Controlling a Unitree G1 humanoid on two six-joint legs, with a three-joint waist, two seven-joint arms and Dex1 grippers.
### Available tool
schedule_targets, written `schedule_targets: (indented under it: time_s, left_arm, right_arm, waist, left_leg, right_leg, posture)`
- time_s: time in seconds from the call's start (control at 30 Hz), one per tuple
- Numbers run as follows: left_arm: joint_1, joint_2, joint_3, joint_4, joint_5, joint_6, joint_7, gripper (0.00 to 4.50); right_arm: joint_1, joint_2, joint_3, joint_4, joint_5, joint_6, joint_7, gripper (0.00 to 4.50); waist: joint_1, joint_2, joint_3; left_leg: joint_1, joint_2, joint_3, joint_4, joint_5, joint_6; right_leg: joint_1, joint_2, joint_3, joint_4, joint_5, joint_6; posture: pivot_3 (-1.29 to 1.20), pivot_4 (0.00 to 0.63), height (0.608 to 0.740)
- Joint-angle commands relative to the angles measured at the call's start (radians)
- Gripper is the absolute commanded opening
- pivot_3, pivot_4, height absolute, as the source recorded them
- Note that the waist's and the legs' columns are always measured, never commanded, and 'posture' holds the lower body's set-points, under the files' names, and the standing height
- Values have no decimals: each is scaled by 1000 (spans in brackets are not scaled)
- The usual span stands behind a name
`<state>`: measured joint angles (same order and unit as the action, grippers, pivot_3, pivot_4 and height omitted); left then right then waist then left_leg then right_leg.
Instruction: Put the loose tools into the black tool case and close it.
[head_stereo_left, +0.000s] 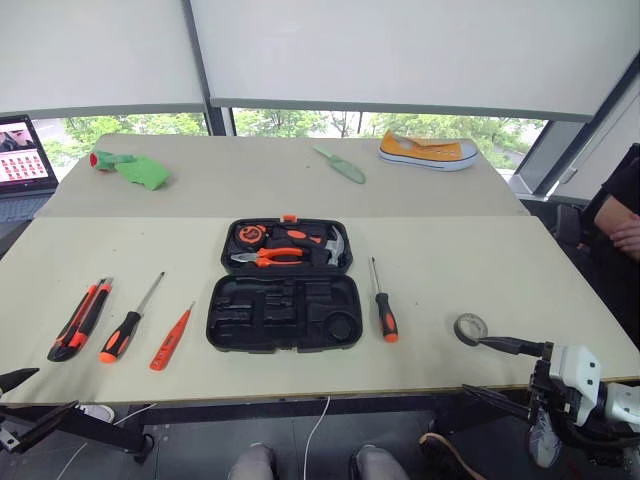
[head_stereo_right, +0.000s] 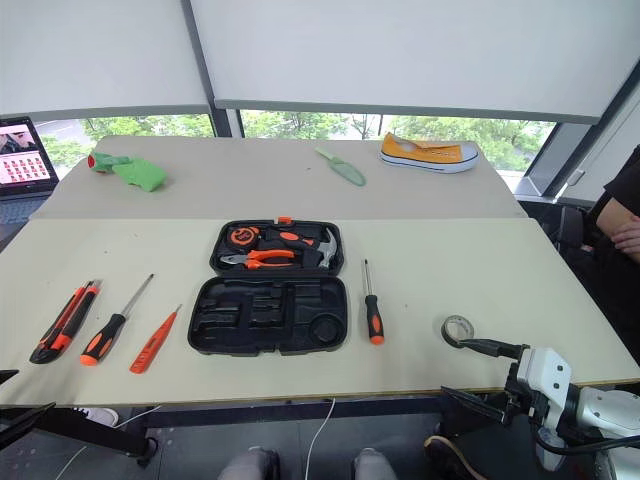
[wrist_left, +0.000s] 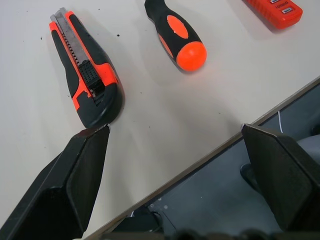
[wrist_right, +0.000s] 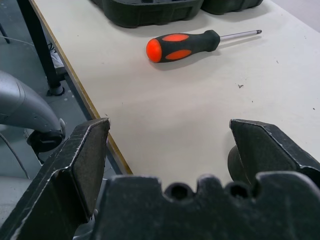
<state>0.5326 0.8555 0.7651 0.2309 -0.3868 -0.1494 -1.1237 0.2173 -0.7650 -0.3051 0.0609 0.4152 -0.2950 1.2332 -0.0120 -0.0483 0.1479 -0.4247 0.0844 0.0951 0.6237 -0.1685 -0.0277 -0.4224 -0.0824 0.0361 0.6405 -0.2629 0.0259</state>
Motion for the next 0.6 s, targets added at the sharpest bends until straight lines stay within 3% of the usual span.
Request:
schedule_targets:
  time_s: [0.03, 0.13, 0.33, 0.5, 0.6]
  left_arm:
    - [20, -20, 69, -87, -134, 153, 27, 4500]
    - [87, -96, 163, -215, -312, 409, 112, 4500]
    - [132, -181, 220, -300, -330, 581, 307, 4500]
    - [104, -183, 241, -400, -429, 740, 394, 4500]
    - [22, -123, 224, -496, -504, 855, 467, 4500]
  right_arm:
    - [-52, 16, 27, -107, 84, 54, -10, 4452]
    - [-199, 82, 88, -303, 244, 204, -103, 4452]
    - [-255, 124, 136, -414, 262, 294, -164, 4452]
    - [-257, 152, 161, -418, 236, 290, -164, 4452]
    - [-257, 164, 176, -391, 209, 265, -147, 4452]
  waist:
    - [0, 0, 0]
    - [-26, -1, 1]
    - [-14, -4, 0]
    - [7, -6, 0]
    - [16, -6, 0]
  left_leg:
    - [0, 0, 0, 0, 0, 0]
    - [0, 3, 2, 0, 0, 0]
    - [2, 3, 0, 0, -1, -1]
    - [1, 1, -1, 1, -2, -2]
    - [1, 0, 0, 2, -2, -3]
  right_leg:
    - [0, 0, 0, 0, 0, 0]
    - [0, 0, 0, 2, 1, 0]
    - [0, -1, -7, 1, 1, -1]
    - [-1, -4, -10, 1, 2, -6]
    - [0, -8, -14, 1, 2, -5]
  posture:
    - [0, 150, 740]
    - [0, 150, 740]
    - [0, 150, 740]
    - [0, 150, 740]
    - [0, 150, 740]
